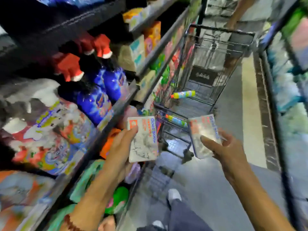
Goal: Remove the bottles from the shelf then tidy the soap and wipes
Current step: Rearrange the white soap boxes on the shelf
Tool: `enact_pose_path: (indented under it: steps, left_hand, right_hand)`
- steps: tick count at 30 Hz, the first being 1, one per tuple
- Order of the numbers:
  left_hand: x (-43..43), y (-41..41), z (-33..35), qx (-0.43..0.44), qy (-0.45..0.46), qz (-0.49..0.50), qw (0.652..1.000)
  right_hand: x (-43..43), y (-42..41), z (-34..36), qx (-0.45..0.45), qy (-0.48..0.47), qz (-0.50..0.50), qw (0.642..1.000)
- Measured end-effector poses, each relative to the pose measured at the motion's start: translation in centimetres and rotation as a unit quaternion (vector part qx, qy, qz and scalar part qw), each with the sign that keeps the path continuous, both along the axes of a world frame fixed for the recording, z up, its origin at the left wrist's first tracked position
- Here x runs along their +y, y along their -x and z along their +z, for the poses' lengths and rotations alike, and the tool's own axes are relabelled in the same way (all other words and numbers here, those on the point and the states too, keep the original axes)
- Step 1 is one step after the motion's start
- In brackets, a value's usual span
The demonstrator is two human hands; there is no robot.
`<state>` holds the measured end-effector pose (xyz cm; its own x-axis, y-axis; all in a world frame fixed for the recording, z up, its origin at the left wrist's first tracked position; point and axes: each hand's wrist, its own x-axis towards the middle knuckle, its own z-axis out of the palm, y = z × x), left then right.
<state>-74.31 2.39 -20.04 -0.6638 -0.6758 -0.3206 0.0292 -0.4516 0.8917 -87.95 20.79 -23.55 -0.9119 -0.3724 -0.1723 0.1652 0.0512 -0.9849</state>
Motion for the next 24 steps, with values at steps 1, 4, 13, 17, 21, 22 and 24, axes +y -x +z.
enact_pose_path:
  steps: [1,4,13,17,21,22,24]
  left_hand:
    - [1.4,0.2,-1.0,-0.007,-0.019,-0.025,0.999]
    - [5.3,0.6,-4.1,-0.036,-0.053,-0.094,0.994]
    - [18.8,4.8,-9.8,-0.111,-0.038,-0.256,0.96]
    - [25.0,8.7,-11.3,-0.167,0.003,-0.28,0.945]
    - [30.0,12.4,-11.7,-0.163,0.001,-0.277,0.947]
    - [30.8,13.2,-11.7,-0.159,0.008,-0.277,0.948]
    - [31.8,14.8,-11.8,-0.164,0.035,-0.268,0.949]
  right_hand:
    - [2.0,-0.8,-1.0,-0.015,-0.011,-0.023,1.0]
    - [7.6,-3.5,-3.5,-0.047,-0.022,-0.09,0.995]
    - [22.8,-5.9,-8.0,-0.075,-0.05,-0.238,0.967]
    - [29.7,-4.8,-9.5,-0.097,-0.066,-0.277,0.954]
    - [34.6,-2.5,-10.2,-0.13,-0.06,-0.299,0.943]
    - [35.4,-1.6,-10.2,-0.131,-0.063,-0.3,0.943]
    - [36.4,0.4,-10.3,-0.132,-0.063,-0.293,0.945]
